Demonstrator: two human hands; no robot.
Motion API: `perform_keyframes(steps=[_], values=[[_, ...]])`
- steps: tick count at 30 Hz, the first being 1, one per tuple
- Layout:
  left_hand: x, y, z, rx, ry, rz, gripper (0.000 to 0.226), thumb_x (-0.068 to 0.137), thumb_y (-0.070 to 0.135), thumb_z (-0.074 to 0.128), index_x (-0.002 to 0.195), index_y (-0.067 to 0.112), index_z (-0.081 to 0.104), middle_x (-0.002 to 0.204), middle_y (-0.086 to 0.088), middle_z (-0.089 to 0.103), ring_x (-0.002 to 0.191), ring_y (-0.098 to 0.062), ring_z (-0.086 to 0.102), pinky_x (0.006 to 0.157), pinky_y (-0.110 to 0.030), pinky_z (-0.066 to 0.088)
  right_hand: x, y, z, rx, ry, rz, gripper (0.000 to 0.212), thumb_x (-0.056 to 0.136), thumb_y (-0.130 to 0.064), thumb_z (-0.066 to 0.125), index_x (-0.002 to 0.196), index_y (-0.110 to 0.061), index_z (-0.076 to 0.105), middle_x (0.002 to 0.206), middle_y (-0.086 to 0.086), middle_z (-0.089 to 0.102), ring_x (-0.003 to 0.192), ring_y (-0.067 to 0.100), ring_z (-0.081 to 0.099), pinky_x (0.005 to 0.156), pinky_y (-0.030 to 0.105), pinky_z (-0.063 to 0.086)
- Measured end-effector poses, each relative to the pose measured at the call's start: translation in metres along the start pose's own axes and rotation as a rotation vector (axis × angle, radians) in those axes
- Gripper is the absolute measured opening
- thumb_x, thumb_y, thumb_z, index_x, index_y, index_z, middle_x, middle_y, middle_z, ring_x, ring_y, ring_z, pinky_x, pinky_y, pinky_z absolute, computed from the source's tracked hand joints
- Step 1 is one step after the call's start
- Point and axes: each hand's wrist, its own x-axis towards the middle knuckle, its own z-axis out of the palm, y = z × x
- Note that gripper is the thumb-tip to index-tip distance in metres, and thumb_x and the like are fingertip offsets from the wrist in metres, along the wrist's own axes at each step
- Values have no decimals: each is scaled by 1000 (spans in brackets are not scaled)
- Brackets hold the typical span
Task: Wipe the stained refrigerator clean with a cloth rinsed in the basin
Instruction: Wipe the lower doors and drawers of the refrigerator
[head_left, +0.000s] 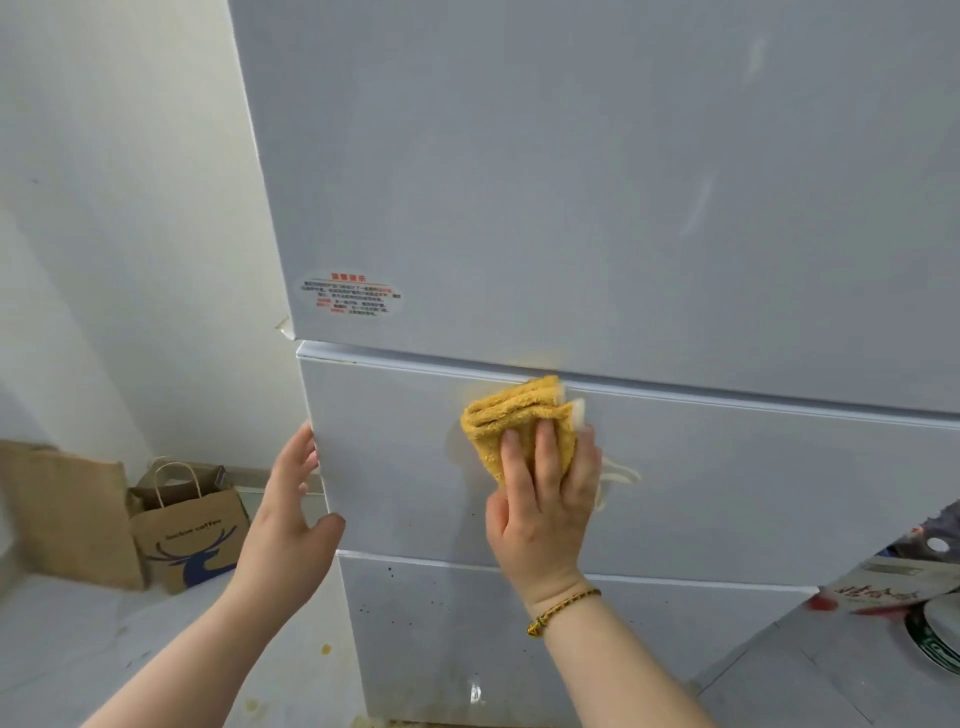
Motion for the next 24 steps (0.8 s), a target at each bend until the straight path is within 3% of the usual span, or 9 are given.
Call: perform_keyframes(steps=[6, 9, 12, 15, 17, 20, 22, 24], values=[[11, -6, -22, -129, -99, 8, 72, 75, -25, 34, 114, 36, 33, 117, 11, 47, 117, -9, 42, 92, -23, 32, -73, -4, 13, -94, -253, -441, 52, 96, -3, 13, 146, -17, 16, 156, 3, -6, 143, 28, -2, 117, 38, 6], [15, -8, -29, -131, -159, 12, 75, 74, -26, 33, 106, 43, 33, 117, 14, 46, 116, -6, 42, 89, -18, 33, -88, 5, 11, -133, -389, -631, 50, 95, 1, 9, 130, -19, 39, 155, 7, 5, 143, 30, -4, 115, 39, 8], [17, -9, -34, -139, -191, 6, 76, 74, -25, 32, 108, 42, 32, 118, 19, 45, 117, -5, 41, 86, -14, 34, -72, -4, 12, -119, -373, -651, 48, 96, 1, 11, 131, -18, 38, 147, 2, 23, 143, 29, -4, 115, 39, 8], [15, -11, -35, -143, -193, -6, 76, 73, -25, 30, 110, 42, 32, 117, 22, 43, 117, -3, 41, 85, -11, 34, -50, -32, 20, -31, -231, -486, 51, 97, -4, 15, 147, -13, 10, 155, 5, 6, 144, 26, -2, 116, 40, 7], [13, -11, -35, -139, -196, -10, 76, 73, -25, 29, 113, 40, 31, 118, 23, 43, 117, -1, 40, 84, -8, 34, -44, -54, 28, 19, -176, -399, 52, 99, -9, 19, 148, -14, 4, 156, 5, 2, 144, 26, 0, 116, 41, 8], [12, -8, -36, -140, -205, -7, 72, 76, -22, 33, 119, 35, 30, 121, 19, 43, 117, 1, 38, 85, -7, 34, -54, -70, 43, 29, -196, -476, 49, 98, -11, 20, 146, -17, 13, 156, 6, -1, 144, 26, 0, 117, 41, 7], [13, -6, -37, -138, -212, 1, 72, 76, -21, 36, 119, 37, 29, 123, 19, 42, 118, 2, 37, 88, -10, 32, -63, -71, 51, -7, -270, -588, 42, 98, -8, 16, 135, -20, 31, 151, 6, 13, 142, 27, 6, 117, 39, 4], [12, -5, -37, -121, -210, -4, 77, 76, -21, 35, 114, 45, 27, 125, 20, 41, 119, 2, 35, 94, -17, 30, -71, -69, 56, -49, -349, -709, 45, 96, -1, 11, 126, -20, 38, 142, 0, 26, 135, 24, 12, 118, 39, 1]])
